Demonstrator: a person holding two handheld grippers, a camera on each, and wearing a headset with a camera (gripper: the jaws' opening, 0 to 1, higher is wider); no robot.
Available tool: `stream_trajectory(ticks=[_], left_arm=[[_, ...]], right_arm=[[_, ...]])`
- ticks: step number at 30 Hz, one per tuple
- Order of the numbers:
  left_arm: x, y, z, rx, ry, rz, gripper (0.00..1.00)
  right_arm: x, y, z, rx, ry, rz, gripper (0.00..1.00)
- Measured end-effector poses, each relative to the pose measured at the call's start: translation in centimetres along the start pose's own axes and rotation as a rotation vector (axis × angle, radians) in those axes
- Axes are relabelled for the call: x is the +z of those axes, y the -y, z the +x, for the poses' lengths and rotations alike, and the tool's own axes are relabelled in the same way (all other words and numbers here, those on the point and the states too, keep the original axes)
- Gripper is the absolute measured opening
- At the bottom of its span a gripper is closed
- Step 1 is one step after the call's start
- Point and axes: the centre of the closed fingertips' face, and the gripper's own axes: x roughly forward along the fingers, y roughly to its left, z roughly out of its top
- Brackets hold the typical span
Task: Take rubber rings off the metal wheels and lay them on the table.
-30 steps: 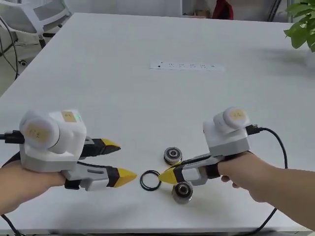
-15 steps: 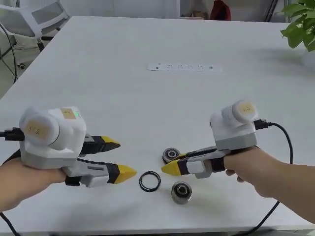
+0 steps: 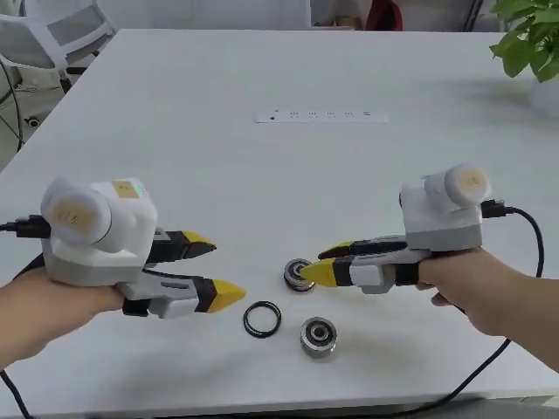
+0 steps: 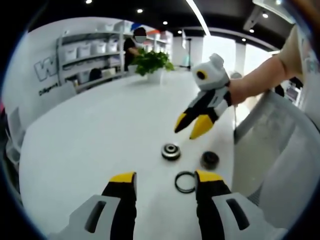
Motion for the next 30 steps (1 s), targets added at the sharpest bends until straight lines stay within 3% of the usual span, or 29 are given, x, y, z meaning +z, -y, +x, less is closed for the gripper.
stream_trajectory(ticks=[6,9,30], left_arm=[[0.6,0.0,0.8,-0.007,0.001,0.005,0.47],[0.7,0.0,1.3,-0.013,-0.002,0.008,0.47],[0.8,-0.3,4.1,-0.036,-0.028,0.009,0.46]], right_arm=[[0.1,0.5,-0.1,-0.014,0.024,-0.07,0.36],[-0.1,1.0,-0.2,-0.022,0.008,-0.124,0.37],[-1.9,2.7,0.4,0.009,-0.05,-0.245,0.32]])
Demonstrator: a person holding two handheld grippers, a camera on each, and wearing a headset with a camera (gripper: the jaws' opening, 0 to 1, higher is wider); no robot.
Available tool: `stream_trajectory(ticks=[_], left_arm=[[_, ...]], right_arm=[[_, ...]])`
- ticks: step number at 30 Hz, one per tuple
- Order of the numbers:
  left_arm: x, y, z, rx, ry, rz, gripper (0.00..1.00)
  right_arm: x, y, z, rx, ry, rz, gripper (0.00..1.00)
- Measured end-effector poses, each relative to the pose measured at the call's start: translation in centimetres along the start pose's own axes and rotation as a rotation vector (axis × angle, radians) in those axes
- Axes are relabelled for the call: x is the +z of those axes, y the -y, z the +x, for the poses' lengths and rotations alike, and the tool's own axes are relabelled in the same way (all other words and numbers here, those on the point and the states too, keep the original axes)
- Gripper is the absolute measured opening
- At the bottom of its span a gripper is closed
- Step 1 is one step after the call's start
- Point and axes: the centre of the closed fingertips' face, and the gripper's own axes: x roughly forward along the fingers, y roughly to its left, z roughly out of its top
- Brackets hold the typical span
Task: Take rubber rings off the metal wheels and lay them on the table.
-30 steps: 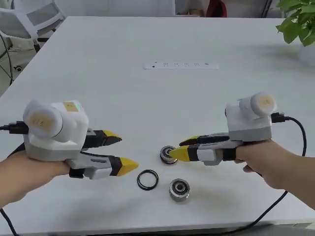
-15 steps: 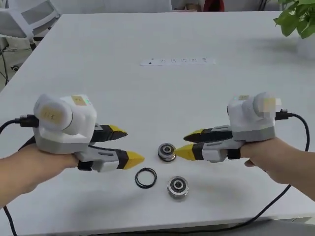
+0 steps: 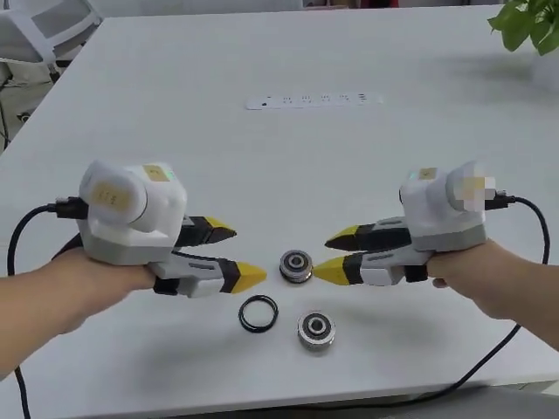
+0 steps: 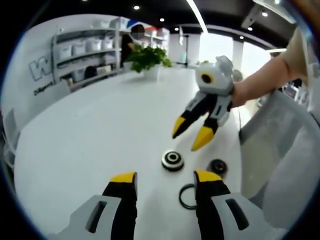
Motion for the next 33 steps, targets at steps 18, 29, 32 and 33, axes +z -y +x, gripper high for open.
stream_trajectory(ticks=[18,29,32,33], left_arm=[[-0.3,-0.1,2.1,-0.026,-0.011,-0.007,0.43],[0.0,0.5,3.7,-0.048,-0.006,-0.004,0.38],[0.0,0.7,4.1,-0.054,-0.006,-0.002,0.37],[0.0,0.8,4.3,-0.055,-0.007,-0.002,0.36]], right_arm=[[-1.0,-0.3,1.7,0.055,-0.027,-0.038,0.24],[-1.4,-0.2,1.9,0.055,-0.025,-0.037,0.19],[-1.5,-0.1,1.9,0.053,-0.021,-0.028,0.18],[-1.5,-0.1,1.9,0.053,-0.021,-0.029,0.18]])
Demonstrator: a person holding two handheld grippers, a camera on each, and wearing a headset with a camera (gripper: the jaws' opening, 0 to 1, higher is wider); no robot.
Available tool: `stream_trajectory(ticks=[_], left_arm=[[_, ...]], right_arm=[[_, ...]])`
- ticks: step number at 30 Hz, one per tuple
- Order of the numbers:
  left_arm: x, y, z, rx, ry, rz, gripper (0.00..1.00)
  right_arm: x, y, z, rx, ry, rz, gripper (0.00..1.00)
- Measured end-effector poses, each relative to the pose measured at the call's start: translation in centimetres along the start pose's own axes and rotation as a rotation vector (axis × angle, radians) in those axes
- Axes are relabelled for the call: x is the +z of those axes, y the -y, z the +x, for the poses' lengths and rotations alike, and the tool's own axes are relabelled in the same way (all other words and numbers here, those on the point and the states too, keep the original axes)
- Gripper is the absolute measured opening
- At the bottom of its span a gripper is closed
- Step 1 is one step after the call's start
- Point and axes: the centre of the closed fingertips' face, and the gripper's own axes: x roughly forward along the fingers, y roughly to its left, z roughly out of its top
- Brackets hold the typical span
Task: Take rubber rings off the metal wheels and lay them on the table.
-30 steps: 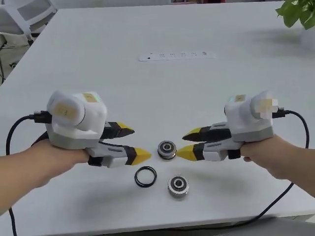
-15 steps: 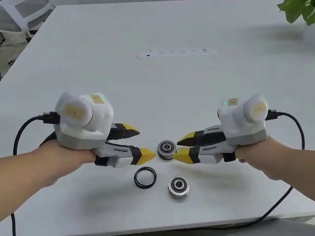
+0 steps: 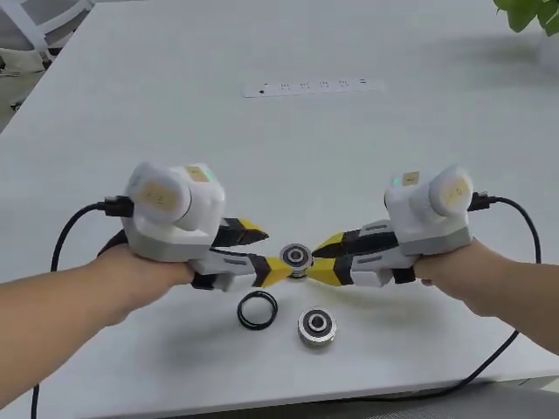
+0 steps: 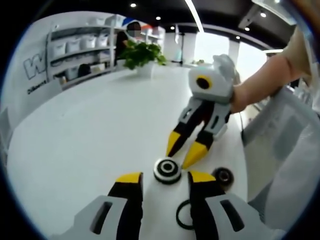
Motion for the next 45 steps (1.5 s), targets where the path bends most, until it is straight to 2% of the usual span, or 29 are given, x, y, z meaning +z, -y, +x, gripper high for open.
stream_trajectory(ticks=[22,28,33,34,37,45], left_arm=[[-0.2,0.8,2.0,-0.028,-0.028,0.022,0.25],[-0.1,0.6,2.1,-0.015,-0.029,0.03,0.2],[0.0,0.6,2.2,0.003,-0.027,0.08,0.17],[0.0,0.6,2.2,0.005,-0.028,0.066,0.17],[-0.1,0.2,2.2,0.025,-0.027,0.057,0.14],[0.0,0.4,2.2,0.039,-0.029,0.08,0.14]], right_arm=[[-0.2,0.0,0.1,0.005,0.009,0.024,0.13],[-0.2,-0.1,0.1,0.004,0.012,0.023,0.13],[-0.3,0.0,0.1,-0.001,0.014,0.023,0.11],[-0.3,0.1,0.1,-0.002,0.015,0.024,0.1],[-0.3,0.2,0.0,-0.004,0.019,0.039,0.07],[-0.5,0.4,0.1,-0.028,0.022,0.096,0.01]])
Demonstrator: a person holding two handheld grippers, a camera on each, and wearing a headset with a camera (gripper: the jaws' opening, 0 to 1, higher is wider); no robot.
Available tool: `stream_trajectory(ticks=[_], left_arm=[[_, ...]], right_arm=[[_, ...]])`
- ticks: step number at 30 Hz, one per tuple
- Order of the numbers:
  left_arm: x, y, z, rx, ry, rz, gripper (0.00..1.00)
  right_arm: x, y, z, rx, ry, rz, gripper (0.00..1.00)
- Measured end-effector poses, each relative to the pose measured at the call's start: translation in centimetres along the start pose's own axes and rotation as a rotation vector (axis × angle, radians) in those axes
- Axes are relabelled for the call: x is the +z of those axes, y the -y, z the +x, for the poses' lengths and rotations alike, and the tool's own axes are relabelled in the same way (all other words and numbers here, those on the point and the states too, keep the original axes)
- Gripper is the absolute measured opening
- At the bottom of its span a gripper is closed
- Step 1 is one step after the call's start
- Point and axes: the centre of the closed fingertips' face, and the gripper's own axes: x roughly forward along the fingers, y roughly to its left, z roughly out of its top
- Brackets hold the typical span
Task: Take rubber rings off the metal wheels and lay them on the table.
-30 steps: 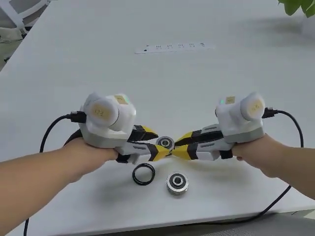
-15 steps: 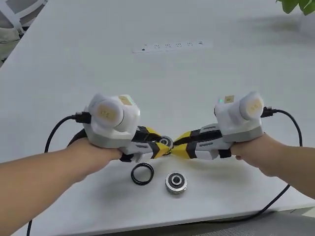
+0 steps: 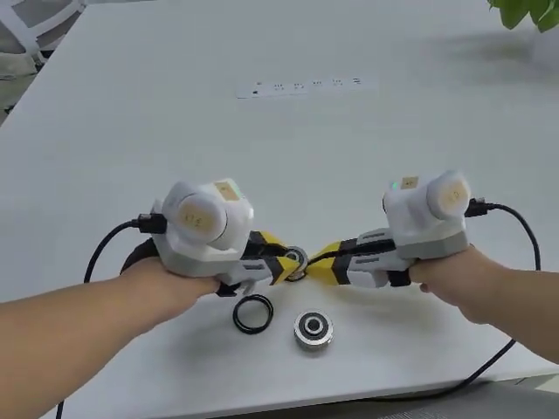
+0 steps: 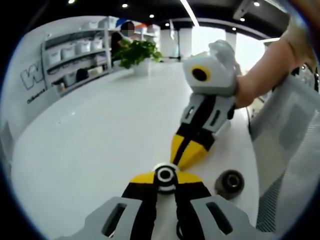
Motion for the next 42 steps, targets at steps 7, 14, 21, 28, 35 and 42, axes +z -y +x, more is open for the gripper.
stream_trajectory(ticks=[7,14,21,28,35,42], left_arm=[[-0.1,-0.1,0.1,0.001,-0.018,0.038,0.13],[-0.1,-0.2,0.2,0.009,-0.023,0.032,0.13],[-0.2,-0.1,0.2,0.014,-0.03,0.033,0.13],[-0.1,-0.1,0.3,0.02,-0.032,0.034,0.13],[-0.1,-0.1,0.3,0.021,-0.034,0.051,0.12],[-0.1,0.0,0.2,0.024,-0.033,0.057,0.12]], right_arm=[[0.0,-0.2,0.0,-0.014,0.013,0.103,0.0],[0.2,-0.1,-0.5,-0.019,0.049,0.221,0.0],[0.6,0.3,-0.9,-0.022,0.082,0.277,0.0],[1.5,0.2,-1.1,-0.013,0.134,0.343,0.0],[1.8,-0.2,-1.1,0.003,0.137,0.373,0.0],[1.9,-0.5,-1.2,0.006,0.14,0.404,0.0]])
